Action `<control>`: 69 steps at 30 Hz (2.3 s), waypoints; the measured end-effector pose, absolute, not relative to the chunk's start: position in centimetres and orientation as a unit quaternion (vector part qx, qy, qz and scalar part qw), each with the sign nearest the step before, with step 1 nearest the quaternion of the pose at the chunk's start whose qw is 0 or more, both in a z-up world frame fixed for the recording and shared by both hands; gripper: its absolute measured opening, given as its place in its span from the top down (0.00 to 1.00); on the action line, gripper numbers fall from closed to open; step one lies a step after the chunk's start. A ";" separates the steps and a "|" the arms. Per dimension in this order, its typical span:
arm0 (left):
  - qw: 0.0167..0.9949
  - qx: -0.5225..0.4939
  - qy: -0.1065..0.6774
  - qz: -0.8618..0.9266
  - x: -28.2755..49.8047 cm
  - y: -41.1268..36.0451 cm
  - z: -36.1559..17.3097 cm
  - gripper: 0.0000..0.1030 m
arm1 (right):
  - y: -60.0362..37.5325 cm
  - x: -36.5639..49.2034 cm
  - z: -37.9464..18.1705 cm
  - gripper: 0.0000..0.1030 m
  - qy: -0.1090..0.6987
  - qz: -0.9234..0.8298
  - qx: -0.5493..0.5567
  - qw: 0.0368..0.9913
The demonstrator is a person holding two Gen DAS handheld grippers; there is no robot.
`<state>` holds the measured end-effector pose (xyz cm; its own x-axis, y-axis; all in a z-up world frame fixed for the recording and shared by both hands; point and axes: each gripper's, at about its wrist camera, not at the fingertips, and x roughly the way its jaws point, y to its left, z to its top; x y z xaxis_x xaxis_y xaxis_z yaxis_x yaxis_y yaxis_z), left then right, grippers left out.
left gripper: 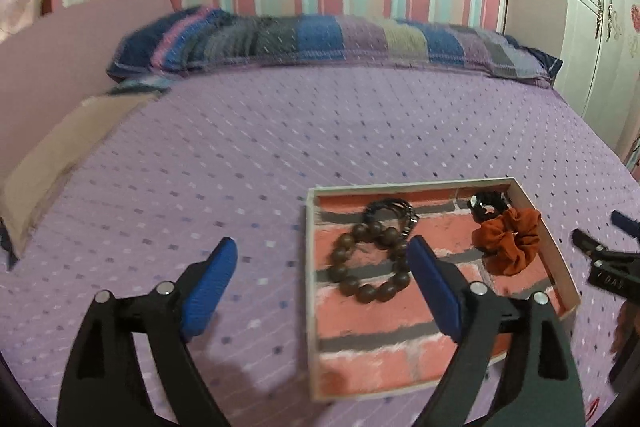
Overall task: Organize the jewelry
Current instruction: 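Withdraw both tools from the tray back toward the remaining items, then grasp white watch with left tool while right tool grasps black claw clip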
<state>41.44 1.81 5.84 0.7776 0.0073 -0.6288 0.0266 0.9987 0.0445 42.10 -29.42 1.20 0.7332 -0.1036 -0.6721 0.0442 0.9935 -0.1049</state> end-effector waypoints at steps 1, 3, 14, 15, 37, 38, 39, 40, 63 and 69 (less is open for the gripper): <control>0.945 0.031 0.324 -0.003 40.2 2.3 6.7 0.17 | -29.8 41.3 1.6 0.04 0.359 -0.045 -0.042 0.931; 0.950 0.037 0.310 -0.007 37.9 3.0 8.1 0.17 | -30.5 39.5 2.7 0.04 0.347 -0.051 -0.039 0.936; 0.972 0.062 0.225 -0.020 24.5 3.9 11.1 0.09 | -31.6 25.9 6.4 0.04 0.279 -0.091 -0.040 0.955; 0.973 0.054 0.225 -0.024 23.3 4.1 10.9 0.09 | -31.4 24.9 6.3 0.04 0.276 -0.091 -0.041 0.956; 0.954 -0.047 0.296 -0.010 16.8 7.9 3.0 0.05 | -26.5 14.7 -1.6 0.04 0.262 -0.061 -0.014 0.963; 0.952 -0.043 0.302 -0.018 16.8 7.5 2.5 0.05 | -26.5 14.8 -2.0 0.04 0.267 -0.058 -0.008 0.962; 0.950 -0.039 0.308 -0.026 17.0 7.1 2.1 0.05 | -26.4 15.0 -2.3 0.04 0.271 -0.056 -0.005 0.961; 0.947 -0.035 0.316 -0.032 17.3 6.6 1.7 0.05 | -26.2 15.2 -2.8 0.04 0.277 -0.054 -0.006 0.959; 0.923 -0.025 0.374 -0.088 20.4 3.5 -3.8 0.06 | -24.9 17.9 -7.1 0.16 0.337 -0.028 -0.016 0.941; 0.920 -0.008 0.382 -0.087 21.0 2.8 -4.5 0.25 | -24.9 18.2 -7.3 0.20 0.342 -0.018 -0.007 0.939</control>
<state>21.04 2.80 -4.46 0.6935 -0.1666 -0.7010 0.1540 0.9847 -0.0817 18.22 -24.92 -7.29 0.7648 -0.0392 -0.6430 0.0290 0.9992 -0.0264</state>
